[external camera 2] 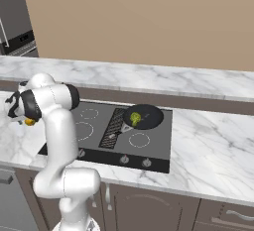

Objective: Put the lemon and broccoli in the pan. Then turn on the rear right burner and set the heat to medium.

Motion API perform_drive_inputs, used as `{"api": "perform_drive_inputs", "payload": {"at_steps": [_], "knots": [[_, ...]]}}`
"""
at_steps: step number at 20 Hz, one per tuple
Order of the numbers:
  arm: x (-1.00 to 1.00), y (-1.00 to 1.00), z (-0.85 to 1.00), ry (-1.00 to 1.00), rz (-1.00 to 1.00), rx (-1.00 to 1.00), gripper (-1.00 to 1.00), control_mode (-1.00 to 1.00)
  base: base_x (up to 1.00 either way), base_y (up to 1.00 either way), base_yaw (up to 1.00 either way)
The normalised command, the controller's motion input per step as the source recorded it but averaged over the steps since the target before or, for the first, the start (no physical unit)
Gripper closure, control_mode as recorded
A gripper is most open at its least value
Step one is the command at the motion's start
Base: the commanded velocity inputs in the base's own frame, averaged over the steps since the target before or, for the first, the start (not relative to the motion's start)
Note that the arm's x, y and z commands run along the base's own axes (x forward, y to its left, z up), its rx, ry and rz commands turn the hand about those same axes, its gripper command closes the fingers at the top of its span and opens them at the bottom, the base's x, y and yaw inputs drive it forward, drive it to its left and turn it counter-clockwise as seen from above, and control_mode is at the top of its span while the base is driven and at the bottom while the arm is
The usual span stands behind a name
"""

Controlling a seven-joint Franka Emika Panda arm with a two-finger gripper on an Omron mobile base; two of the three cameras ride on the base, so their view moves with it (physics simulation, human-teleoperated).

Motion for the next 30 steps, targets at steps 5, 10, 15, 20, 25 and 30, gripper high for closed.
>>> {"api": "perform_drive_inputs", "payload": {"at_steps": [5, 10, 15, 20, 25, 30], "knots": [[0.03, 0.06, -0.05, 0.0, 0.03, 0.0, -1.0, -1.0, 0.0, 0.0, 0.0], [0.0, 0.0, 0.0, 0.0, 0.0, 0.0, 1.0, -1.0, 0.0, 0.0, 0.0], [0.0, 0.0, 0.0, 0.0, 0.0, 0.0, 1.0, -1.0, 0.0, 0.0, 0.0], [-0.09, -0.27, 0.04, 0.0, 0.0, 0.05, 1.0, -1.0, 0.0, 0.0, 0.0], [-0.26, -0.5, 0.64, -0.02, -0.02, 0.11, 1.0, -1.0, 0.0, 0.0, 0.0], [-0.04, -0.56, 0.78, -0.05, 0.0, 0.08, 1.0, -1.0, 0.0, 0.0, 0.0]]}}
